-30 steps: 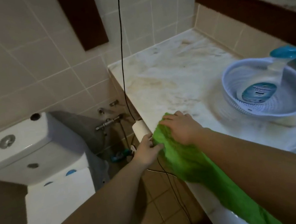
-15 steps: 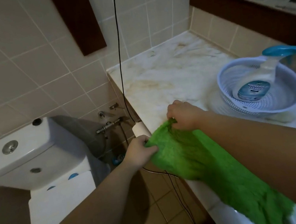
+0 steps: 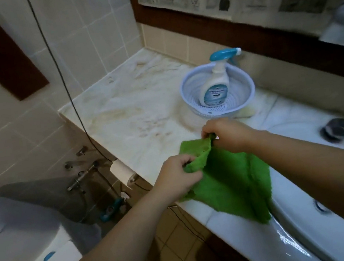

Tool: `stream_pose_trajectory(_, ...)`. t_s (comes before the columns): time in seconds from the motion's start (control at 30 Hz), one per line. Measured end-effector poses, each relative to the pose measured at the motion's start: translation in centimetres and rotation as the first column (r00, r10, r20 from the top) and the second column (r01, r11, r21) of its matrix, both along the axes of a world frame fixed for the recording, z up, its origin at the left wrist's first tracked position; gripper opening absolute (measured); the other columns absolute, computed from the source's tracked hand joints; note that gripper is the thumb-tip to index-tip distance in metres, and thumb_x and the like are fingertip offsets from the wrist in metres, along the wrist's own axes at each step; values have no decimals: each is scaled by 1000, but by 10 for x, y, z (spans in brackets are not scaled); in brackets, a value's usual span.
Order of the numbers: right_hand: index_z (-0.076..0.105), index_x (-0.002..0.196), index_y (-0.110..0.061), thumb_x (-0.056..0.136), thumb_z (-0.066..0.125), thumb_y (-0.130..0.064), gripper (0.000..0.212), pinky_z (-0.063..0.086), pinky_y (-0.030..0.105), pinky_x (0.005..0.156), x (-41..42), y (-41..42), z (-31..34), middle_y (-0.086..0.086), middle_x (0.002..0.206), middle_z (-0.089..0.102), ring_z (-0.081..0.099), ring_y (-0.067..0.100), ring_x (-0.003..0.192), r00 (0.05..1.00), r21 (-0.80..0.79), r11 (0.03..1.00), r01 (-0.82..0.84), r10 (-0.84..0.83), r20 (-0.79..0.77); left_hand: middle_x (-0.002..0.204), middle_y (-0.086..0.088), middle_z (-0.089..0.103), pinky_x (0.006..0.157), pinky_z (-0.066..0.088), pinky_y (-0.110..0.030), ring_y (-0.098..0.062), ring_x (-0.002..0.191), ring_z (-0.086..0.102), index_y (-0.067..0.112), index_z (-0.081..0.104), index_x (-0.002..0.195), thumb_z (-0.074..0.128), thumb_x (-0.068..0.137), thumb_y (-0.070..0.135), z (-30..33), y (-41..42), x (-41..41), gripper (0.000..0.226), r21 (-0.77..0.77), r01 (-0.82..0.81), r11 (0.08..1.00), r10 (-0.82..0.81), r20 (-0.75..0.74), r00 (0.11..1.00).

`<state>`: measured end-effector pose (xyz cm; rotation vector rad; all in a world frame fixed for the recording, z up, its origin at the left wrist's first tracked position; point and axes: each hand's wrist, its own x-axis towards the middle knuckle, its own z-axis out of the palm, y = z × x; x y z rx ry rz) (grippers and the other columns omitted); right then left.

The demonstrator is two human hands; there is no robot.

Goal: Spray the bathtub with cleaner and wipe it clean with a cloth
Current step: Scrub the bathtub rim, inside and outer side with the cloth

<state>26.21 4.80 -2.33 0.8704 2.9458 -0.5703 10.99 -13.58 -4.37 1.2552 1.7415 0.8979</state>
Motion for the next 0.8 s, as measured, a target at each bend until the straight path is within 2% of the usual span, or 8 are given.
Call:
stream_pose_trajectory(0.13, 74, 110, -18, 83, 71, -6, 30, 47, 36, 89, 59, 6, 5, 1, 107, 67, 59, 22, 105, 989, 23, 992, 124, -126, 81, 86, 11, 69, 67, 43, -18, -4, 80, 63, 25, 74, 97, 81, 84, 24, -3, 25, 48, 14, -29, 186, 982, -187, -50, 981)
stream_pose_trajectory(0.2, 74, 113, -20, 83, 68, -5, 34, 46, 39, 93, 85, 6, 5, 2, 110, 66, 55, 24, 110, 975, 38, 986, 163, -167, 146, 108, 6, 70, 79, 43, -17, -6, 99, 62, 22, 74, 118, 83, 84, 32, -5, 35, 72, 36, -90, 239, 967, -247, -94, 964)
stream_pose_trajectory(0.27, 73, 117, -22, 85, 64, -5, 37, 46, 40, 94, 109, 3, 3, 0, 112, 66, 52, 24, 111, 959, 53, 978, 203, -209, 191, 119, 7, 66, 88, 44, -19, -5, 107, 59, 23, 70, 129, 85, 83, 33, -8, 40, 90, 49, -137, 276, 951, -290, -98, 952)
stream_pose_trajectory(0.33, 72, 119, -24, 87, 62, -6, 38, 45, 41, 94, 127, -1, -3, -2, 114, 66, 51, 24, 113, 945, 58, 967, 250, -257, 205, 116, 9, 66, 89, 46, -20, -4, 106, 60, 25, 70, 127, 85, 83, 31, -13, 43, 103, 48, -156, 324, 933, -338, -75, 938)
stream_pose_trajectory(0.43, 72, 121, -23, 94, 63, -15, 30, 44, 40, 97, 144, -4, -11, -2, 120, 66, 52, 24, 116, 925, 36, 944, 327, -328, 192, 105, 9, 73, 82, 54, -21, -2, 86, 67, 23, 74, 119, 87, 82, 26, -20, 44, 113, 39, -156, 384, 910, -381, 47, 923)
stream_pose_trajectory(0.57, 70, 124, -23, 100, 63, -22, 25, 39, 31, 91, 153, -4, -16, -3, 121, 65, 52, 21, 116, 908, 15, 915, 404, -403, 115, 103, 2, 78, 91, 61, -36, -13, 96, 75, 27, 74, 105, 85, 84, 17, -26, 52, 114, 26, -138, 411, 901, -381, 198, 903)
stream_pose_trajectory(0.7, 69, 125, -23, 101, 59, -23, 26, 41, 32, 95, 149, -5, -18, -2, 123, 65, 53, 21, 119, 886, -11, 887, 462, -461, 58, 97, 3, 77, 80, 59, -23, -2, 80, 70, 24, 74, 103, 82, 85, 13, -25, 67, 102, 23, -92, 372, 924, -354, 169, 920)
stream_pose_trajectory(0.8, 64, 133, -22, 101, 60, -32, 34, 41, 36, 104, 139, -7, -23, 2, 132, 61, 51, 22, 126, 865, -70, 862, 503, -500, 48, 94, 8, 73, 82, 53, -21, -1, 83, 66, 21, 75, 103, 80, 87, 15, -27, 79, 85, 18, -47, 319, 947, -320, -24, 947)
